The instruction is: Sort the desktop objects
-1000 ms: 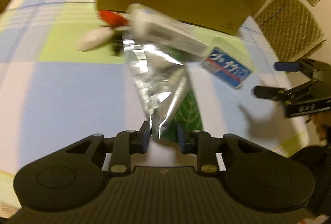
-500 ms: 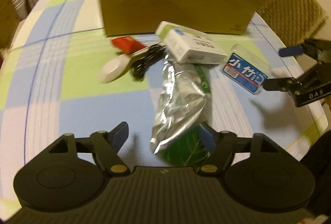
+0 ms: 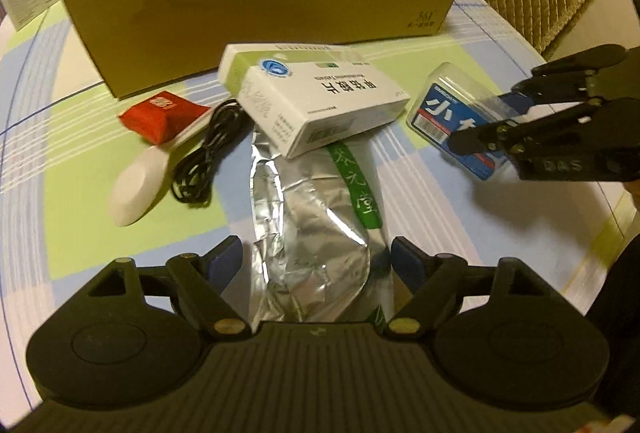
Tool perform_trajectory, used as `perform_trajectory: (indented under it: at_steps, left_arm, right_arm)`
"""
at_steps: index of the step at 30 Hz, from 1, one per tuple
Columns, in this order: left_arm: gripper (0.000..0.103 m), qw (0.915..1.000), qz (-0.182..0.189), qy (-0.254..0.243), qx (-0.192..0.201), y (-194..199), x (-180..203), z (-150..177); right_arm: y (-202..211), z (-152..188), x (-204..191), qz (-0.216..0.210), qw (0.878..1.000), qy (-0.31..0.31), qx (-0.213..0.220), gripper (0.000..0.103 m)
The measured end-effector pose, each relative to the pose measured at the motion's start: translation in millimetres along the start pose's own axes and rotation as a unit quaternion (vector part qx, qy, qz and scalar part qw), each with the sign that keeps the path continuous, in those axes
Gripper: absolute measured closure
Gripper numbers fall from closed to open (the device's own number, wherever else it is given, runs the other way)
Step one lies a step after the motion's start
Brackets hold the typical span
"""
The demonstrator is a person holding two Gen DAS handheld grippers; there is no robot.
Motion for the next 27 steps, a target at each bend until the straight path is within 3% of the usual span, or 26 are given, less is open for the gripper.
perform_trajectory:
  at_steps: [4, 8, 10, 15, 21, 27]
  left_arm:
    - [0.033, 0.9997, 0.003, -0.020, -0.015, -5, 4, 7]
    - [0.050, 0.9996, 0.009, -0.017, -0.022, 5, 4, 13]
    - [0.052, 0.9991, 0.013, -0.027, -0.029, 13, 4, 20]
    - [0.052, 0.9987, 0.000, -0.035, -0.038, 33, -6, 39]
    - [0.052, 0.9984, -0.003, -0.041, -0.038, 50, 0, 56]
    - [0.052, 0.9991, 0.011, -0.030, -0.027, 49, 7, 56]
  right_arm:
    - [11, 7, 4, -0.032, 0.998, -0.061, -0.013, 0.075]
    - [19, 17, 13, -0.019, 0.997, -0.070, -0.020, 0.074]
    - [23, 18, 16, -0.005, 0.997, -0.076, -0.021, 0.072]
    - [39, 21, 18, 0.037, 0.999, -0.038, -0.003, 0.036]
    - [41, 23, 9, 0.078, 0.997, 0.021, 0.014, 0.029]
    - [36, 22, 0, 0.083, 0.995, 0.048, 0.023, 0.028]
Point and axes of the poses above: each gripper's, at about its wrist camera, not at the fingertips, and y roughly against the way its jaws point, x to its right, z to its underside, the point moved 7 cm from there along -y, roughly the way its jaws point, and after that the axes turned 14 degrees about x, right-handed, at the moved point
